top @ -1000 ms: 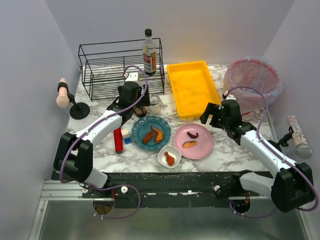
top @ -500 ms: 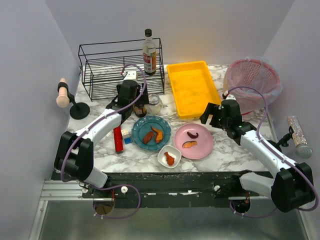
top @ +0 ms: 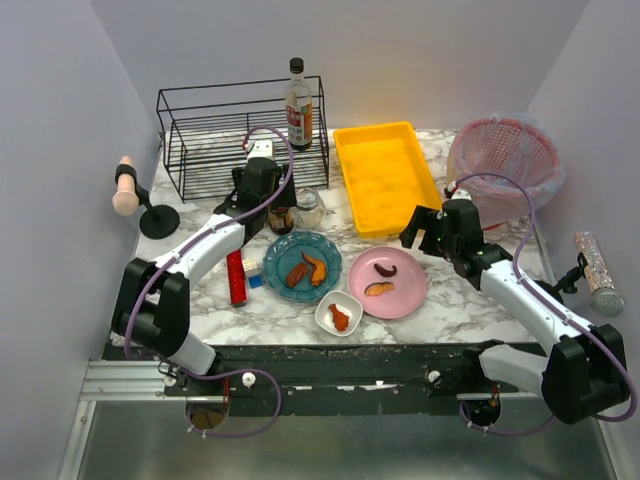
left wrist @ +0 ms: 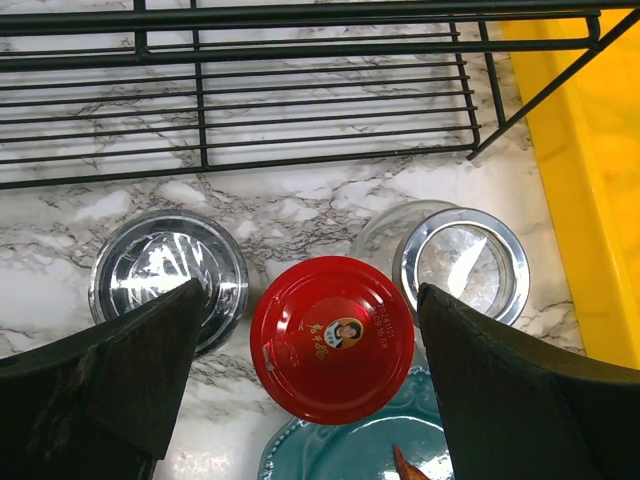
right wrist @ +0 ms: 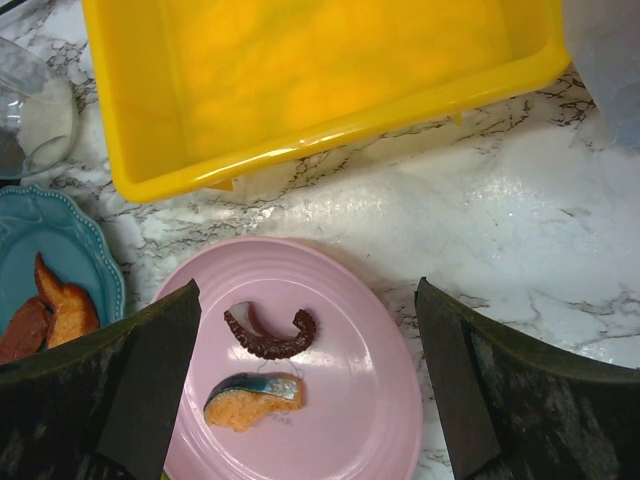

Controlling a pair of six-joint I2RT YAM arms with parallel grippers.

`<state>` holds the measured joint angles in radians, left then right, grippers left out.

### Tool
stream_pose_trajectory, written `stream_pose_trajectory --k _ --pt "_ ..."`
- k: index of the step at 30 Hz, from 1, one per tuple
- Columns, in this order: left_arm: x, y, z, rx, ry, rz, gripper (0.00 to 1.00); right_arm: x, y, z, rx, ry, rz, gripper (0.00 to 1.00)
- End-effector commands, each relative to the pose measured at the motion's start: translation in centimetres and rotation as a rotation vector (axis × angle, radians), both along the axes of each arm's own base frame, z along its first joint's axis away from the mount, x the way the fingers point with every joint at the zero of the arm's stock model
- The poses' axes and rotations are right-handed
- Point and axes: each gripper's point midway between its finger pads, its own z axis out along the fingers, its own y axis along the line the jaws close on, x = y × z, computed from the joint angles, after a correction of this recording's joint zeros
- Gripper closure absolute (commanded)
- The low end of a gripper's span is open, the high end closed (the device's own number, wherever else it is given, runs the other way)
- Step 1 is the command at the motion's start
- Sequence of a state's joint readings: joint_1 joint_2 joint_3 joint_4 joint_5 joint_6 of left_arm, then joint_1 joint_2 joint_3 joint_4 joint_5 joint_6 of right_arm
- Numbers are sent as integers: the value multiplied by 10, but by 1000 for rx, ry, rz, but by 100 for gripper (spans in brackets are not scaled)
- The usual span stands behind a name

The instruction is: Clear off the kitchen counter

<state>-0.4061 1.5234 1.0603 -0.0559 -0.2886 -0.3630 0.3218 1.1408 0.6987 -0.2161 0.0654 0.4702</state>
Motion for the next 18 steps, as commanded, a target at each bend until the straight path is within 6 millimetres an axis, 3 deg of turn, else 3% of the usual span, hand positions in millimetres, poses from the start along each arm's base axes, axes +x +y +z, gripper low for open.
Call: stream_pose_trajectory --k 1,10,18 --pt "-8 19 -19 81 82 62 1 -3 2 -4 -3 15 16 4" --pt "-10 27 -12 88 61 88 1 -2 4 -5 -1 19 22 4" --pt "-10 28 41 7 -85 94 1 -2 5 -5 2 22 27 4"
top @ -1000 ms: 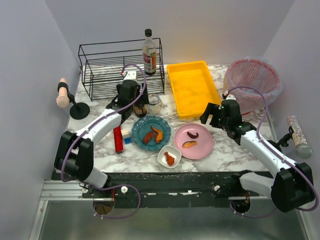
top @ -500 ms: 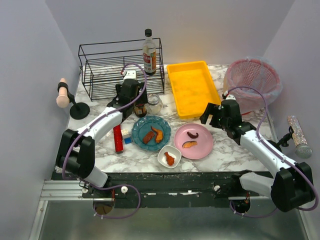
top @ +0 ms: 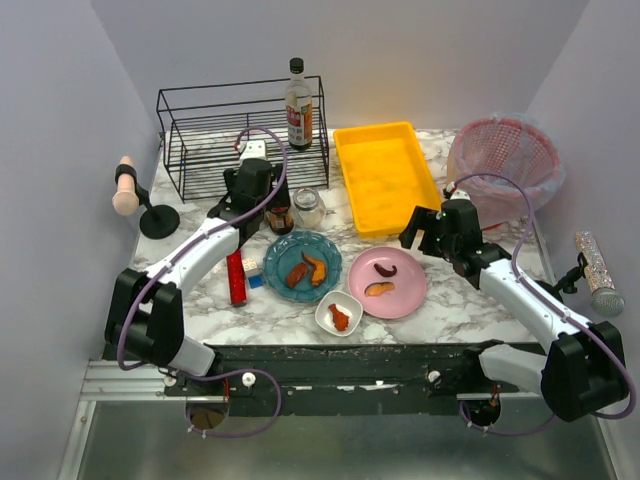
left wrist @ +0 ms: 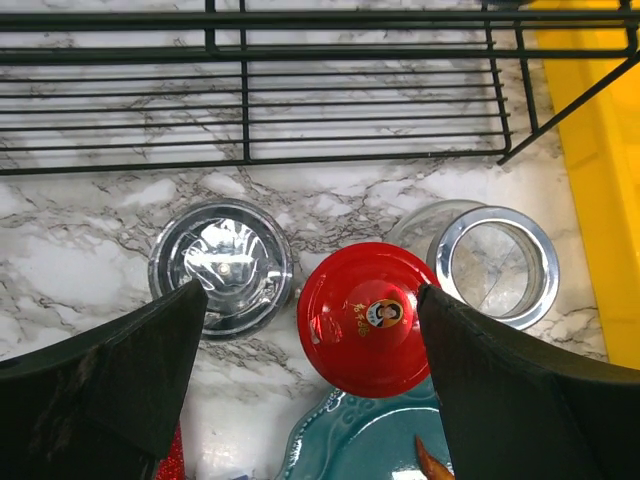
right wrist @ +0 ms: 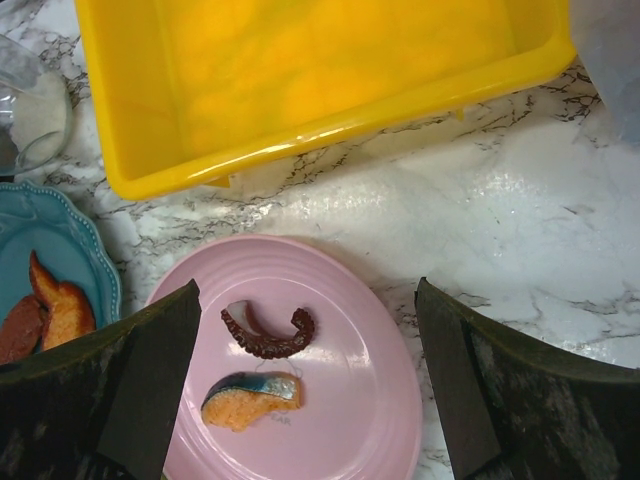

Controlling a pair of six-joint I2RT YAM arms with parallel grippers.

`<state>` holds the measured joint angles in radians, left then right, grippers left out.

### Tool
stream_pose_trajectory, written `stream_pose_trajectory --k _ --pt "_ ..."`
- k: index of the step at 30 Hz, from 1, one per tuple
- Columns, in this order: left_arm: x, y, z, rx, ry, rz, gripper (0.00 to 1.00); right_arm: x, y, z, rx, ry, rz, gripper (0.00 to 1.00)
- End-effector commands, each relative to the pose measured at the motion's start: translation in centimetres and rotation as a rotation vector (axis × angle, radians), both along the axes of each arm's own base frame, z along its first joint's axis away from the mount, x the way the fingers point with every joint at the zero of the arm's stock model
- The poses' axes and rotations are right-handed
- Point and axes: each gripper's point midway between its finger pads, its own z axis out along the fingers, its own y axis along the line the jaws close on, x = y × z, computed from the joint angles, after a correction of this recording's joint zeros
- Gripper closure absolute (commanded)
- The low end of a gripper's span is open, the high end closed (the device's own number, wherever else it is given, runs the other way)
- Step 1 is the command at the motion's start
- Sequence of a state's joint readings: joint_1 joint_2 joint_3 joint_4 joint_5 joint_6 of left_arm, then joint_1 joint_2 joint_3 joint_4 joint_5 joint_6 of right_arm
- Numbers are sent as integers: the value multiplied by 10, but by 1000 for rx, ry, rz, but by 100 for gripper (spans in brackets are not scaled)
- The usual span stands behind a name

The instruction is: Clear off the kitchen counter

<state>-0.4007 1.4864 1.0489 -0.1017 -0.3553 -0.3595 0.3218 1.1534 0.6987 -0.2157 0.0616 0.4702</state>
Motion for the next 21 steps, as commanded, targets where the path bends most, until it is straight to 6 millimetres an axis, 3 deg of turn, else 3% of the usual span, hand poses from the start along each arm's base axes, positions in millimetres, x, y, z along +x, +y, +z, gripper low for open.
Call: stream_pose_trajectory --k 1,5,9,21 --pt "-3 13 42 -37 -101 44 1 -2 5 -2 5 10 24 4" --pt "-2 31 50 -47 -87 121 1 -2 5 -2 4 11 25 4" --pt "-3 47 32 -43 -4 206 1 -1 5 -1 4 10 29 4" --pt "1 52 -3 -54 90 297 1 -3 4 -5 -2 16 25 4"
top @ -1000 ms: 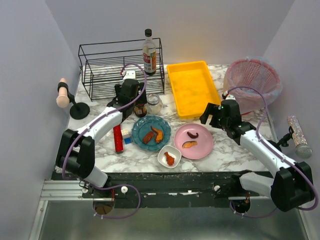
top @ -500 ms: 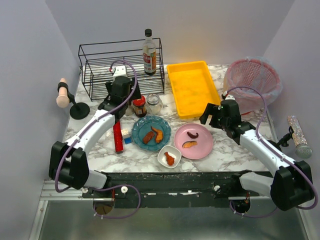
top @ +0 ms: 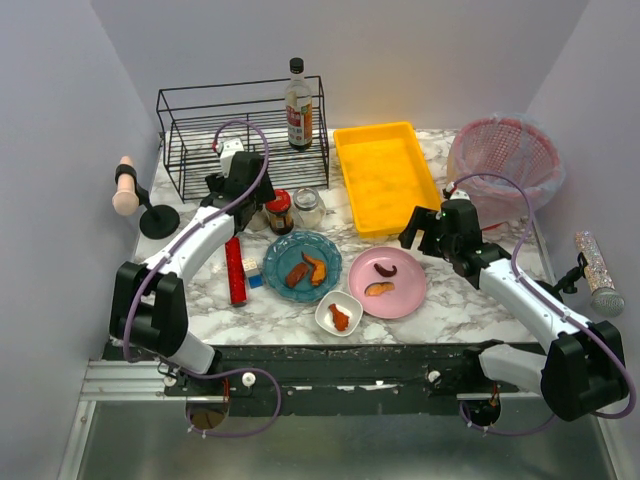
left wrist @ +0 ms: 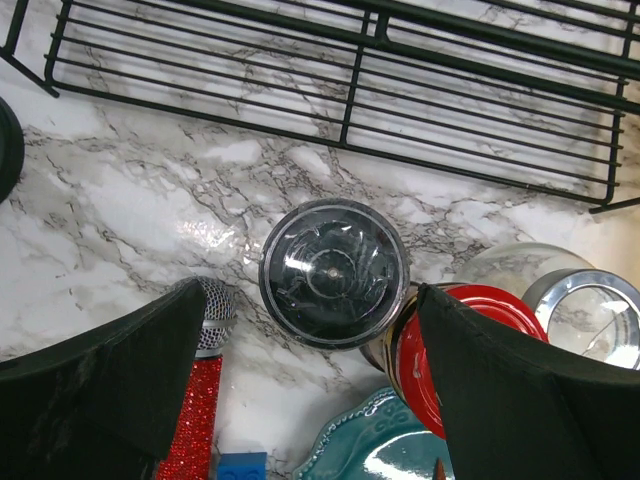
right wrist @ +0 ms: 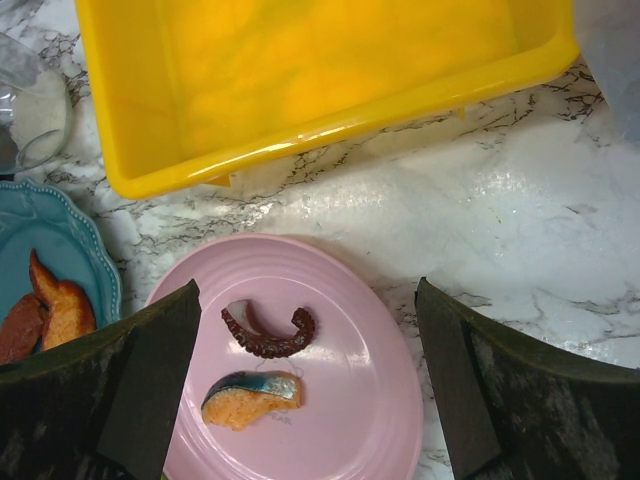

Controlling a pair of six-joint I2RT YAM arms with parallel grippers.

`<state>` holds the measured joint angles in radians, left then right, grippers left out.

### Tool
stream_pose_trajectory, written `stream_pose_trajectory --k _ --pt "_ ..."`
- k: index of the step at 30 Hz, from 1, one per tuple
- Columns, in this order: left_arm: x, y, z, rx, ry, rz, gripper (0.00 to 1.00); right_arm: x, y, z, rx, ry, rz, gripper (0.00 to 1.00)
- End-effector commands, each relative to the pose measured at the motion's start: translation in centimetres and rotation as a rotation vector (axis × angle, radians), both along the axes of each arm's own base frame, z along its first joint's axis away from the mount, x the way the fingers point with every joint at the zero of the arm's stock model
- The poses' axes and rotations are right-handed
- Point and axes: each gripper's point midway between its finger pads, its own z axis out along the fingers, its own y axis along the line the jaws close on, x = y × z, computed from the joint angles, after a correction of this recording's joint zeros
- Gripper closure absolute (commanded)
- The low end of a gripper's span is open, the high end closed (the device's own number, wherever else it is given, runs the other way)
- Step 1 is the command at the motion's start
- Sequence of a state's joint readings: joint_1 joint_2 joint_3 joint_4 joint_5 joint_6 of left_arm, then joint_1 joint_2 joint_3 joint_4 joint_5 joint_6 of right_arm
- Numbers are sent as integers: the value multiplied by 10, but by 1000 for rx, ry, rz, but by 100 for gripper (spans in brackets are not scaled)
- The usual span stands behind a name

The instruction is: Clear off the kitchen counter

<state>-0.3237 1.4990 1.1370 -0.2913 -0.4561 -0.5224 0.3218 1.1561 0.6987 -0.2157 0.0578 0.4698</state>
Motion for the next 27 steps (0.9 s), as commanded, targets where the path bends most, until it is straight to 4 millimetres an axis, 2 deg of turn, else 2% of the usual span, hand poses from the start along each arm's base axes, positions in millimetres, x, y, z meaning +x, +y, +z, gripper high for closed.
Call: stream_pose_trajectory --k 1,9,17,27 --pt "4 3 -6 -20 18 55 1 -2 3 -3 -5 11 21 4" --pt "16 -2 -21 -88 37 82 1 -4 0 -3 -13 6 15 4" --pt "17 1 -35 -72 70 100 2 -4 0 -4 -11 9 13 4" --pt "19 -1 -45 -67 90 75 21 -4 1 -4 -8 9 14 4"
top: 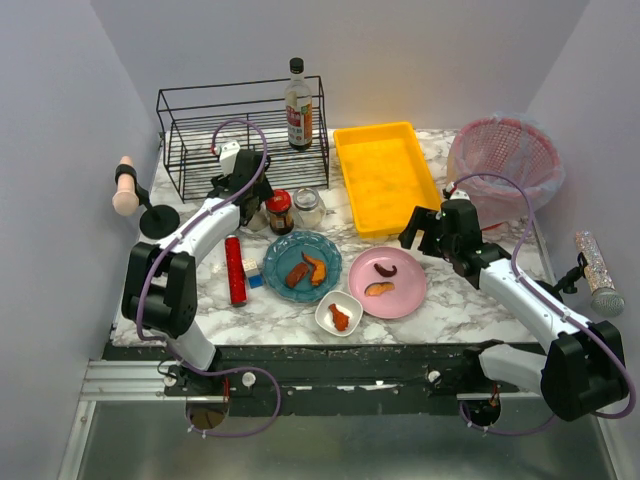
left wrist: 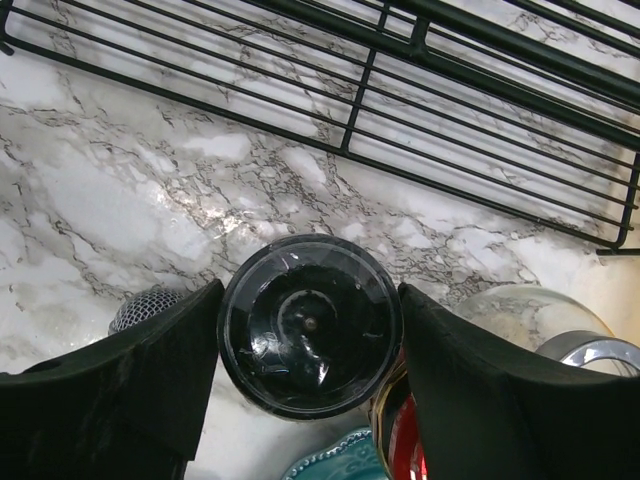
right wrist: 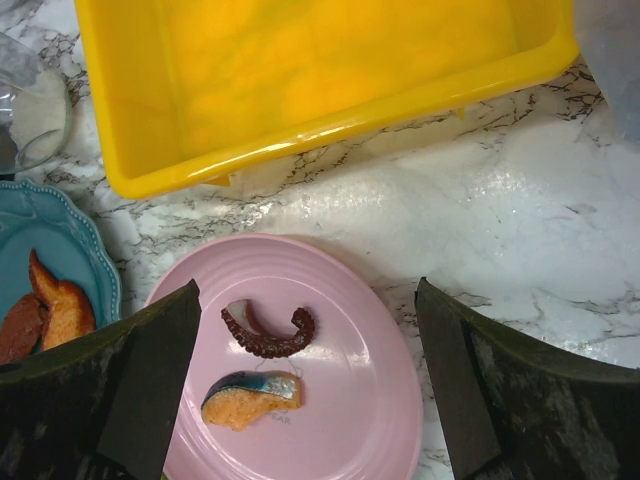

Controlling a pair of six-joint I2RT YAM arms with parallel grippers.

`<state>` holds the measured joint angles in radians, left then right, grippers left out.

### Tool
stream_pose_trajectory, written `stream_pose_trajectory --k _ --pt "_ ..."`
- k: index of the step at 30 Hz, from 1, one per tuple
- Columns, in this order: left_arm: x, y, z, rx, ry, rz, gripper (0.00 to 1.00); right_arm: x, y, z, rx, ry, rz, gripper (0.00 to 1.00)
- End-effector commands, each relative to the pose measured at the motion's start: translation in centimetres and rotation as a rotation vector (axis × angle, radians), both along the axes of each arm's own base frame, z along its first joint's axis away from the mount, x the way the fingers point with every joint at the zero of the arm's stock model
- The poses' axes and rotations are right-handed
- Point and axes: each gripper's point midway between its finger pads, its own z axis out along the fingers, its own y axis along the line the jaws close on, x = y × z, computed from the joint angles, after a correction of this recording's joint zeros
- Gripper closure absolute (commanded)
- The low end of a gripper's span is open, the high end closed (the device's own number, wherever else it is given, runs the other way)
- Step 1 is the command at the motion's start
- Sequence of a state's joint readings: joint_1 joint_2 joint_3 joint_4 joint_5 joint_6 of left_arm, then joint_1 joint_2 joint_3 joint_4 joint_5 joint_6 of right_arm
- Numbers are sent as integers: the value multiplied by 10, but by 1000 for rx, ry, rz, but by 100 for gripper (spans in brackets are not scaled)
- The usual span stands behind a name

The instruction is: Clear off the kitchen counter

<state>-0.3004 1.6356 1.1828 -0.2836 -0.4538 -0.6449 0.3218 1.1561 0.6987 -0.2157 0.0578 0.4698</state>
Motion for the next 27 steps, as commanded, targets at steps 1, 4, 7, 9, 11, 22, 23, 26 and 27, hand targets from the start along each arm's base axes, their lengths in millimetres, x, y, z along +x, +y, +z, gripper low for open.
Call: stream_pose_trajectory --k 1,4,7,9,11,22,23,26,27 --pt "0 -1 -11 5 37 -22 22 -4 0 -5 -11 13 13 4" --pt "0 -1 -14 12 51 -27 24 -4 0 -5 -11 12 12 4" --pt "-1 -1 -16 21 59 -34 31 -3 1 -4 -9 11 12 4" --pt "-1 0 -14 24 59 -37 37 -4 1 -5 -9 14 13 4" --pt "-2 0 -8 28 49 -43 41 -4 1 -6 -10 17 13 4" --pt "-6 -3 67 35 -71 -124 44 -2 6 -8 6 27 26 4" --pt "-6 -3 74 35 -82 -134 44 -2 6 -7 8 24 29 4" --pt "-9 -10 100 23 -118 -192 44 -2 7 -9 12 30 29 4" --pt "-9 -13 108 18 -129 -212 44 -1 8 -8 13 29 30 4"
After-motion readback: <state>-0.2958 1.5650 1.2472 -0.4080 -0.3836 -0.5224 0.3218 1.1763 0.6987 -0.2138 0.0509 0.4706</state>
